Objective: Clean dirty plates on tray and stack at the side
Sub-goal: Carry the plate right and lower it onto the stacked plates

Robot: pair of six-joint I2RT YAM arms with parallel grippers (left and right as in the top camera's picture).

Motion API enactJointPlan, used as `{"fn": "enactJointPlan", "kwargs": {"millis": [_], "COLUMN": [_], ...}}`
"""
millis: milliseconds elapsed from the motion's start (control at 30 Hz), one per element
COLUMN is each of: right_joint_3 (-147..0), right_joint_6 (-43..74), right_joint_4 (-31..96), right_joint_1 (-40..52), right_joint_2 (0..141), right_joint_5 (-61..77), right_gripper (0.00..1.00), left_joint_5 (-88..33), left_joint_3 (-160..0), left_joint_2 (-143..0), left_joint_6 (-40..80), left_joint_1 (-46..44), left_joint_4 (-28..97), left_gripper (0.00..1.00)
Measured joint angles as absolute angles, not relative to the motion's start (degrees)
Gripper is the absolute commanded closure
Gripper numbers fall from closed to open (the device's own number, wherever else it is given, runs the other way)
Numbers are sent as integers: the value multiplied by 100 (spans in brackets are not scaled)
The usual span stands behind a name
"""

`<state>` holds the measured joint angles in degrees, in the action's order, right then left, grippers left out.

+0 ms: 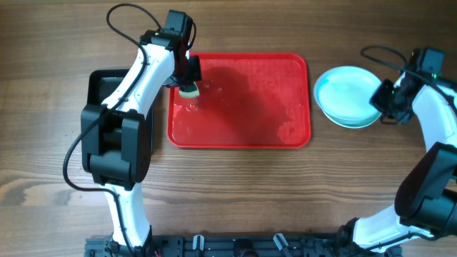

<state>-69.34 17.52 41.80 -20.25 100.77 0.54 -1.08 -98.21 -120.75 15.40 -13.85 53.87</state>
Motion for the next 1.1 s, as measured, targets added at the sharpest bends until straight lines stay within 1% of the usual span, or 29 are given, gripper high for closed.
{"fn": "enactJointPlan", "kwargs": {"millis": [67, 100, 133, 167, 200, 267, 367, 467, 500, 633, 733, 867, 900, 967, 1000, 1033, 1100], "right_joint_3": [-6624, -6475, -6396, -6320, -6296, -6289, -6326, -6547, -6659, -6790, -6810, -6810, -6810, -6810, -6810, -6810, -6810], "right_joint_6": [1903, 1953, 1970, 2051, 2040, 2073, 2005, 1844, 1769, 1638, 1605, 1522, 1507, 1487, 1485, 1485, 1483], "right_joint_4": [3883, 3686, 3566, 3485, 3463, 3354, 3378, 3450, 3446, 3444, 3457, 3524, 3529, 3535, 3535, 3542, 3551], "right_joint_1": [-2139, -2189, -2209, -2231, -2235, -2233, -2231, -2145, -2029, -1413, -886, -148, 10, 248, 287, 303, 301], "right_joint_2": [10077, 10077, 10077, 10077, 10077, 10077, 10077, 10062, 10009, 9710, 9675, 9675, 9675, 9675, 9675, 9675, 9675], "right_joint_5": [-196, -261, -298, -355, -397, -386, 336, 1118, 1406, 1837, 1887, 1603, 1481, 1302, 1271, 1212, 1157], "right_gripper": [95, 87, 62, 28, 17, 10, 9, 3, 1, 0, 0, 0, 0, 0, 0, 0, 0], "left_joint_5": [-108, -108, -108, -108, -108, -62, 298, 556, 626, 742, 749, 639, 602, 554, 548, 510, 493], "left_joint_3": [-9821, -9821, -9821, -9821, -9821, -9821, -9835, -9909, -9955, -10082, -10018, -9341, -9155, -8571, -8431, -8187, -8084], "left_joint_2": [-12075, -12075, -12075, -12075, -12075, -12075, -11996, -11605, -11340, -10763, -10726, -10881, -10934, -11002, -11021, -11028, -11030], "left_joint_6": [1540, 1540, 1540, 1540, 1538, 1516, 1470, 1334, 1181, 548, 51, -392, -451, -563, -620, -635, -657], "left_joint_1": [-1385, -1385, -1385, -1385, -1385, -1385, -1367, -1212, -1074, -556, -84, 458, 548, 696, 716, 725, 725], "left_joint_4": [5384, 5387, 5387, 5384, 5384, 5389, 5728, 6390, 6611, 7153, 7111, 6484, 6377, 5922, 5841, 5640, 5634], "left_gripper": [96, 96, 96, 96, 96, 96, 96, 96, 96, 96, 96, 96, 92, 71, 62, 61, 61]}}
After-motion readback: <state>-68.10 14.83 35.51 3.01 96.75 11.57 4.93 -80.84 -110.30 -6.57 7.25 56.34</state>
